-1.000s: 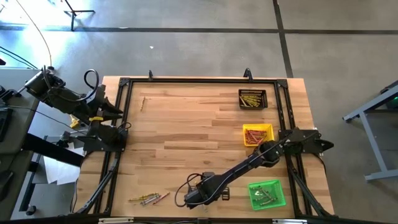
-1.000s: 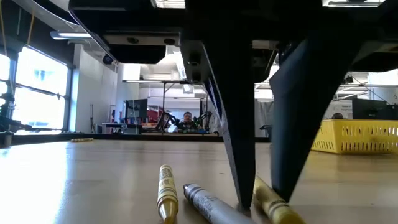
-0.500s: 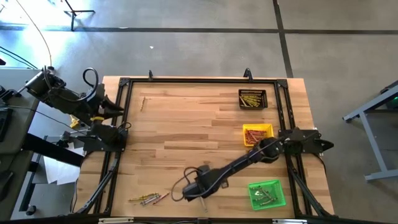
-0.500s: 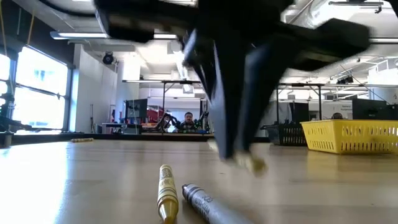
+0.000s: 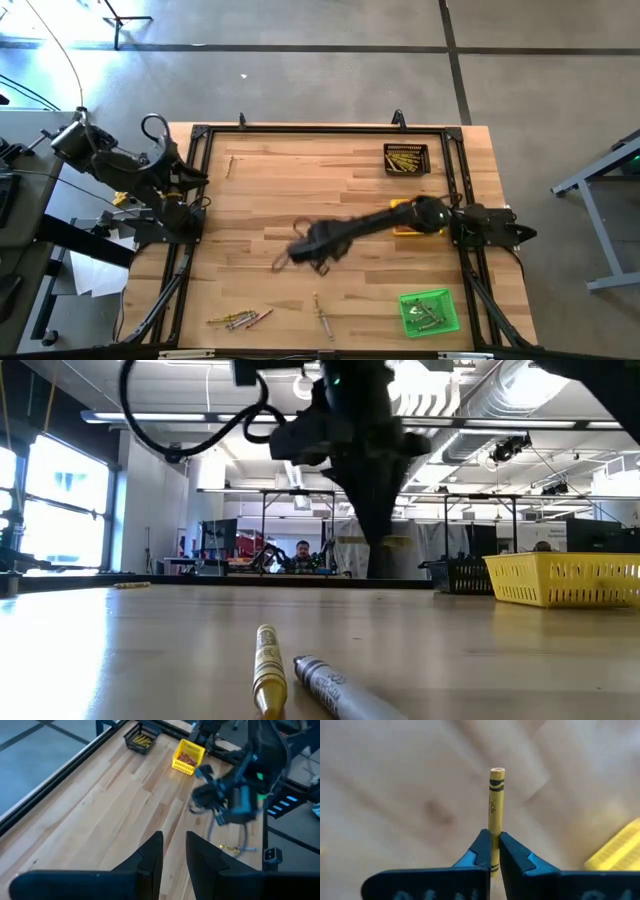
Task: Sort crayons
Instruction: Put the yellow crayon into the black bin
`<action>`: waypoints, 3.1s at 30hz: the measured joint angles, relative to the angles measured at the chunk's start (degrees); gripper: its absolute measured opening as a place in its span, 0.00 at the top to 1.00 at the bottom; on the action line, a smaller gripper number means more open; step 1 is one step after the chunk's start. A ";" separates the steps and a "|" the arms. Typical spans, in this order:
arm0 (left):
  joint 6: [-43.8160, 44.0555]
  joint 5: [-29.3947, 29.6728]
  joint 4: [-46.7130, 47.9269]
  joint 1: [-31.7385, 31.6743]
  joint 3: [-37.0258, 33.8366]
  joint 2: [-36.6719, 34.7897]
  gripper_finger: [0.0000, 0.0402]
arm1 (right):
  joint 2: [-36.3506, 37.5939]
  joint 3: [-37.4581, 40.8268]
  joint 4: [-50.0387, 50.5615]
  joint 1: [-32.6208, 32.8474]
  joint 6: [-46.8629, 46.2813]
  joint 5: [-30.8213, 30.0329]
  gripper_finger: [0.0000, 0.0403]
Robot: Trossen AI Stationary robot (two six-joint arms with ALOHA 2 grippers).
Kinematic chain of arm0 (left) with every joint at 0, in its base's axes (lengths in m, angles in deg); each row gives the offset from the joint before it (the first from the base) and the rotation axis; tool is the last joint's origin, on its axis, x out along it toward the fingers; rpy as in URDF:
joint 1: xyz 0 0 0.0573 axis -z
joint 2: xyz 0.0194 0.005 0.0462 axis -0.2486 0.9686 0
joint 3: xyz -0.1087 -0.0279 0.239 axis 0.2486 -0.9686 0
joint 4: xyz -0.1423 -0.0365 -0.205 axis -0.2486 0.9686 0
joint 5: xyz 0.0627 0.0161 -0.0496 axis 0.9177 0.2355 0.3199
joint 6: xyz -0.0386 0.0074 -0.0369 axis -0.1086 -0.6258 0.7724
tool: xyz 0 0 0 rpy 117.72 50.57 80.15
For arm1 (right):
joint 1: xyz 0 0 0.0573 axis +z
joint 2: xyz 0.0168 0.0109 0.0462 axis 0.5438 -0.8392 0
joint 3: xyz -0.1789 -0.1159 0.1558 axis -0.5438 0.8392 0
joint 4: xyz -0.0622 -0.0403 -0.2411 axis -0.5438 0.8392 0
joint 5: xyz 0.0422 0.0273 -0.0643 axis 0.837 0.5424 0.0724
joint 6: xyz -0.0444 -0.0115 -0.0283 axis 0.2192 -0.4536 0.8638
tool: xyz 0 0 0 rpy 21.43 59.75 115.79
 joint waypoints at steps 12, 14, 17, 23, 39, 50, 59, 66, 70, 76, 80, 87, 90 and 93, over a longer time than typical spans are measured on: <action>5.02 0.53 -0.20 0.00 -0.01 9.01 0.83 | 7.59 -0.02 -1.23 -18.34 24.74 -10.80 0.99; 7.27 1.58 -0.17 0.00 -0.02 10.27 0.83 | 8.69 -0.02 -1.11 -21.01 27.02 -12.19 0.99; 10.29 3.40 -0.13 -0.01 -0.02 11.52 0.83 | 10.15 -0.02 -0.22 -25.00 30.52 -13.94 0.99; 15.23 5.14 -0.11 -0.01 -0.02 12.74 0.83 | 10.73 -0.04 -0.36 -34.02 35.61 -13.90 0.99; 20.00 6.10 -0.12 -0.01 0.00 17.69 0.83 | 14.35 -0.04 -23.55 -43.23 41.82 -3.78 0.99; 22.04 5.12 -0.15 0.02 0.00 19.46 0.83 | 15.80 10.34 -52.64 -43.74 43.68 5.27 0.99; 23.37 4.84 0.32 0.02 0.00 19.52 0.83 | 19.65 20.91 -65.75 -43.61 47.78 7.10 0.99; 23.36 4.87 3.39 -0.02 0.02 19.05 0.83 | 27.96 36.81 -74.00 -44.11 47.50 8.16 0.99; 21.95 6.65 4.92 -0.02 0.02 18.56 0.83 | 35.59 47.20 -75.34 -44.74 47.34 7.49 0.99; 18.87 14.89 5.04 -0.89 0.02 16.66 0.83 | 49.37 62.27 -78.24 -45.25 43.44 2.89 0.97; 16.89 20.15 4.91 -3.17 0.02 14.59 0.83 | 57.90 70.49 -79.70 -45.36 39.99 0.72 0.97; 13.19 21.78 4.55 -8.71 0.02 10.88 0.83 | 67.42 80.63 -76.46 -45.42 35.98 -0.98 0.96; 12.43 22.74 4.13 -10.95 0.02 9.69 0.83 | 69.67 81.74 -68.82 -45.91 35.53 -4.97 0.96; 12.37 23.57 1.77 -13.19 0.02 9.38 0.83 | 71.20 81.72 -60.89 -47.12 35.32 -6.88 0.96</action>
